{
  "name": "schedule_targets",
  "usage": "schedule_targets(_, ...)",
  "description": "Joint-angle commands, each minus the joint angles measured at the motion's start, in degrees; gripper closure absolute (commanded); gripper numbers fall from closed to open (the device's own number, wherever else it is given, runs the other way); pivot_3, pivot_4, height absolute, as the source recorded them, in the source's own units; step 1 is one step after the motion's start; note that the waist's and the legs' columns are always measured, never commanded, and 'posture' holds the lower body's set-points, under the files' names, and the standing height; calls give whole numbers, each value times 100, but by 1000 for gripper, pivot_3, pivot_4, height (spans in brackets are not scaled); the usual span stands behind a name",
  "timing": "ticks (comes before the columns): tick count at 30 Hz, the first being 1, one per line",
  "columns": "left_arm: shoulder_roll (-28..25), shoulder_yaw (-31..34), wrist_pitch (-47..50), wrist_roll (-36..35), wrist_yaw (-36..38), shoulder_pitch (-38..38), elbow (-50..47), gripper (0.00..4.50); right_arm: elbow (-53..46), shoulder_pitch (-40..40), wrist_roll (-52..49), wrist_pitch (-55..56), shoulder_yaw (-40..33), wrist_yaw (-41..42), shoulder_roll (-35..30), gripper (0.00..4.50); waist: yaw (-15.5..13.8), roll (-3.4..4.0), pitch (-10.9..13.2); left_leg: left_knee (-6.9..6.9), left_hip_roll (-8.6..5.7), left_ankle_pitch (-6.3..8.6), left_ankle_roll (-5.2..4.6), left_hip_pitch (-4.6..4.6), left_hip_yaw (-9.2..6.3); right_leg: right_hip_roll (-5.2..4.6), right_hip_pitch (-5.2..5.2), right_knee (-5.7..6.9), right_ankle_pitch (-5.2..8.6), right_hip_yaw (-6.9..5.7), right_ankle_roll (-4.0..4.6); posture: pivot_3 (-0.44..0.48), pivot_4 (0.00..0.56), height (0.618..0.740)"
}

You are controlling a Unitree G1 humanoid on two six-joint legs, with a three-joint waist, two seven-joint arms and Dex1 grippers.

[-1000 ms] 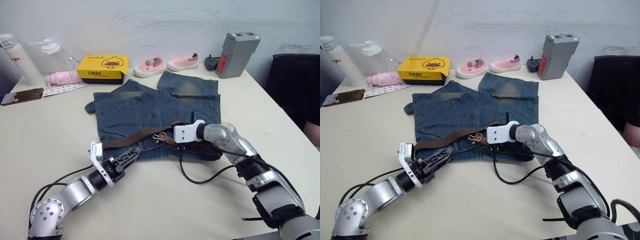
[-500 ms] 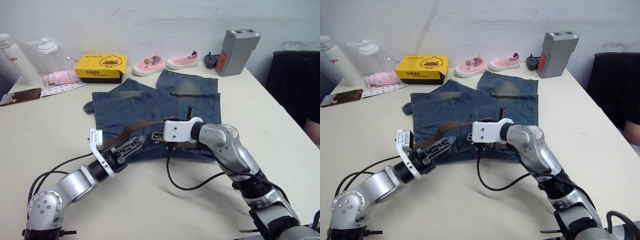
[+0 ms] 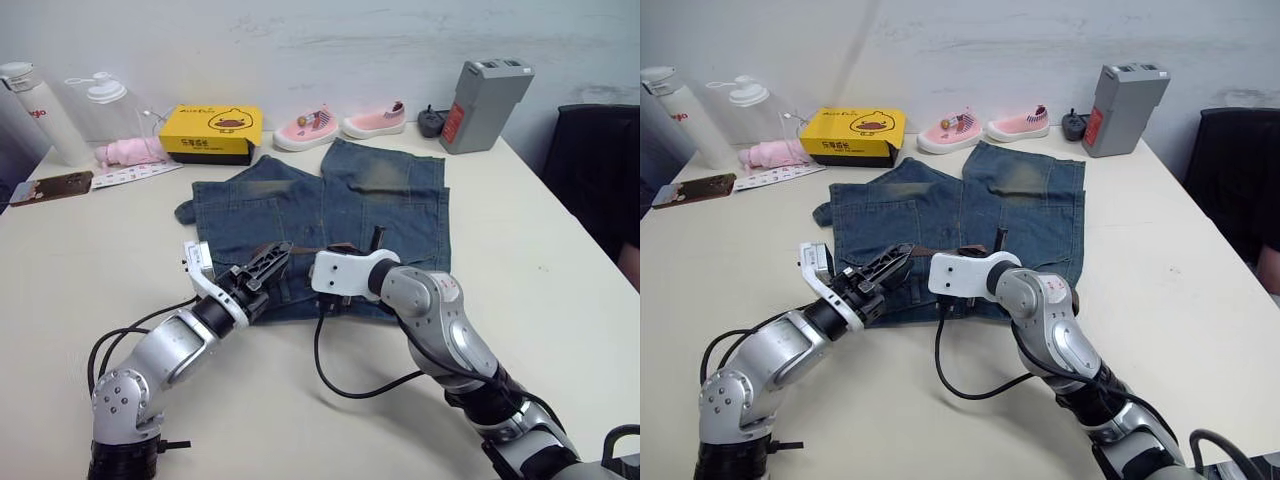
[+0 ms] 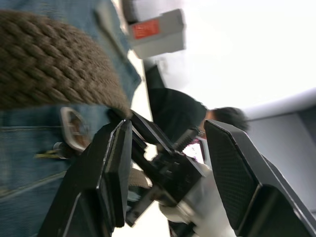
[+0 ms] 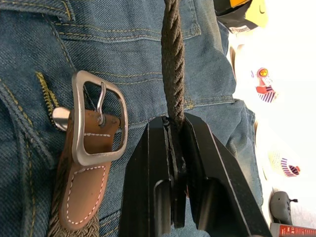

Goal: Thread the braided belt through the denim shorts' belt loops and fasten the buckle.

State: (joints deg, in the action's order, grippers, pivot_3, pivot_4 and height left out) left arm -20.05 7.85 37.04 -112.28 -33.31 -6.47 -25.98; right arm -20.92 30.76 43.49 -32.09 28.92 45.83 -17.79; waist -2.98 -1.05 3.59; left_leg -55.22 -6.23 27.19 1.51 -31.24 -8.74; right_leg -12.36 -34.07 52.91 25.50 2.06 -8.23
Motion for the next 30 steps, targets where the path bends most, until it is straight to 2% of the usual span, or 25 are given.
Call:
schedule_targets(1, 148, -32, -136, -72, -268, -123, 20, 1869, -291, 85, 49, 84, 4, -17, 35, 4422, -7, -1, 1, 0, -1, 0, 0, 0, 0, 0, 0, 0, 0, 0, 0, 0, 150, 618)
schedule_targets(5, 367, -5, -229, -72, -408, -197, 158, 1869, -332, 79, 50, 112, 29, 9, 52, 4422, -12, -2, 2, 0, -3, 0, 0, -1, -1, 1, 0, -1, -3, 0, -5, 0, 150, 618)
schedule_targets(8, 522, 27, -330, -72, -401, -279, 188, 2625, -357, 72, 35, 168, 39, 29, 38, 4500, -9, -1, 3, 0, -1, 0, 0, -1, 0, 1, 0, -1, -3, 0, -6, 0, 150, 618)
schedule_targets(12, 650, 46, -365, -72, -469, -376, 207, 4374, -383, 60, 16, 230, 51, 35, 32, 4500, -16, -4, 5, 0, -3, -1, 1, -1, 1, 1, 4, -4, -3, -1, -6, 0, 150, 618)
schedule_targets(24, 905, 174, -400, -72, -458, -522, 216, 4452, -405, 24, -101, 225, -54, -13, 146, 4500, -22, -13, 18, 0, -2, -1, 1, -1, 0, 1, 4, -6, -4, -1, -8, 0, 150, 618)
schedule_targets(26, 792, 381, -312, -72, -295, -421, 195, 4500, -467, -45, -399, -35, -295, 28, 341, 3667, -18, -14, 19, 0, -2, -1, 2, -1, 1, 1, 4, -7, -4, -1, -8, 0, 150, 618)
schedule_targets(27, 745, 484, -254, -72, -196, -365, 169, 4500, -512, -70, -548, -154, -418, 91, 389, 3491, -16, -12, 20, 1, 0, -1, 2, -1, 0, 3, 3, -6, -4, -2, -8, 0, 150, 618)
schedule_targets(28, 722, 550, -210, -72, -132, -332, 153, 4500, -543, -81, -640, -226, -491, 133, 406, 3101, -15, -11, 21, 2, 2, -1, 2, -1, -2, 6, 2, -5, -4, -2, -8, 0, 150, 618)
schedule_targets(30, 474, 915, 30, -72, 151, -69, 115, 4500, -692, -188, -1290, -255, -922, 534, 226, 2336, -11, -9, 22, 2, 2, -1, 2, -1, -3, 8, 2, -4, -4, -2, -7, 0, 150, 618)
